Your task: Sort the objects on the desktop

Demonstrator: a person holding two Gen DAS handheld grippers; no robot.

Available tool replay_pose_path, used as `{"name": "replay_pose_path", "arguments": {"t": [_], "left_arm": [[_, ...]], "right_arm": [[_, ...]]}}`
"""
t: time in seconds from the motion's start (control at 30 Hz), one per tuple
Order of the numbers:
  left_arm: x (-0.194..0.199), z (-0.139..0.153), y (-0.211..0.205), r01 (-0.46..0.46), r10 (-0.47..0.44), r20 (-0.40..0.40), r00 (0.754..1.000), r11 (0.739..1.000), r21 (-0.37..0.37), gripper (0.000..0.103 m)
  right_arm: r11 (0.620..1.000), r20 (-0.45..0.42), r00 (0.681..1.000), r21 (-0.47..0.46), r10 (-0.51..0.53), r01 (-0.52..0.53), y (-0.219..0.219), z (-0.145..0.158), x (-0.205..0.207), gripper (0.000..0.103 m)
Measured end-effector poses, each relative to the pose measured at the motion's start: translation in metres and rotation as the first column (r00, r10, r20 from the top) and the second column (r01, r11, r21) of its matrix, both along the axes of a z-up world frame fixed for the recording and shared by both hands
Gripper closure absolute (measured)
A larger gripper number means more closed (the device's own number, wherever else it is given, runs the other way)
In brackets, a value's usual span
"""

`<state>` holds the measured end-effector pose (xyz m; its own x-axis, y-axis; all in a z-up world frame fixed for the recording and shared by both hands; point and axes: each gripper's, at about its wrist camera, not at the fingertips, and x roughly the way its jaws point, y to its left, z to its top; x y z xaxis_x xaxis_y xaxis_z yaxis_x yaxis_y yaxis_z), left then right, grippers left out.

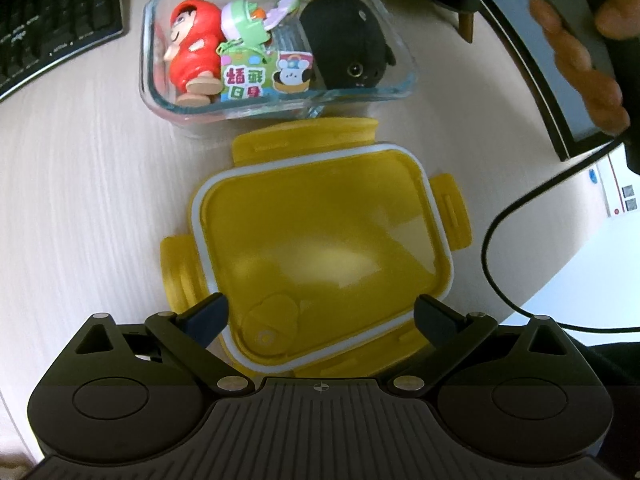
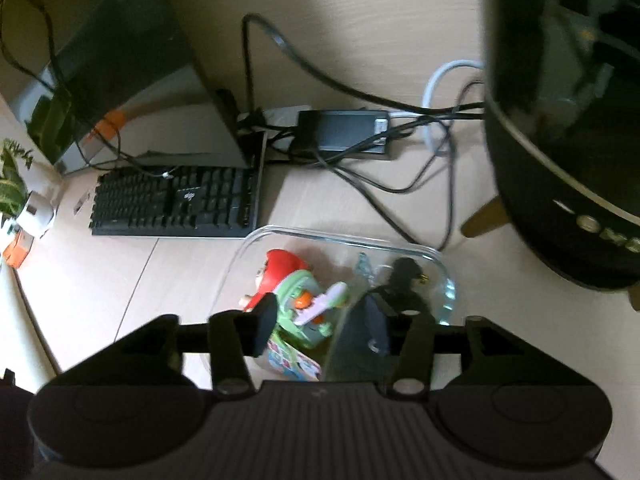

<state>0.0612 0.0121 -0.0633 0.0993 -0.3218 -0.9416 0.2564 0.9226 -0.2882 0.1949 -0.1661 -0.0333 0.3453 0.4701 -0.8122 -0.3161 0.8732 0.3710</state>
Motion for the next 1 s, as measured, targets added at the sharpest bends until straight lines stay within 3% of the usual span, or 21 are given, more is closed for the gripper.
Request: {"name": "replay_pose_path", "arguments": {"t": [0.23, 0.4, 0.53, 0.6, 0.73, 0.77, 0.87, 1.0], "left_arm": [[0.0, 0.0, -0.003, 0.017, -0.017, -0.003, 1.0, 1.0, 0.004, 0.002], [-0.002, -0.002, 0.0, 0.007, -0.007, -0.013, 1.0, 1.0, -0.004, 0.002], [-0.003, -0.001, 0.005, -0.014, 0.014, -0.009, 1.0, 1.0, -0.013, 0.002], [-0.003, -0.001, 0.008, -0.027, 0.027, -0.01, 1.0, 1.0, -0.015, 0.002], [-0.004, -0.002, 0.012, -0.045, 0.044, -0.012, 0.999, 0.999, -0.022, 0.002], [-0.004, -0.002, 0.012, -0.048, 0.048, -0.012, 0.999, 0.999, -0.025, 0.002], [-0.004, -0.003, 0.015, -0.06, 0.059, -0.014, 0.998, 0.998, -0.032, 0.002], [-0.001, -0.005, 0.016, -0.07, 0.069, -0.029, 0.997, 0.997, -0.038, 0.002]], "right_arm": [[0.999, 0.009, 0.999, -0.037, -0.033, 0.033, -0.006, -0.007, 0.0, 0.048], [0.991, 0.069, 0.991, -0.069, 0.118, -0.113, 0.041, -0.01, -0.007, 0.048], [0.954, 0.137, 0.951, -0.16, 0.277, -0.255, 0.09, -0.018, -0.013, 0.048], [0.938, 0.169, 0.938, -0.227, 0.304, -0.263, 0.108, -0.023, -0.01, 0.048], [0.921, 0.136, 0.95, -0.317, 0.279, -0.225, 0.125, -0.041, 0.014, 0.048], [0.923, 0.102, 0.959, -0.317, 0.264, -0.22, 0.125, -0.047, 0.022, 0.046], [0.954, -0.022, 0.973, -0.194, 0.229, -0.229, 0.115, -0.062, 0.043, 0.047], [0.959, -0.042, 0.965, -0.102, 0.26, -0.263, 0.099, -0.06, 0.039, 0.053]]}}
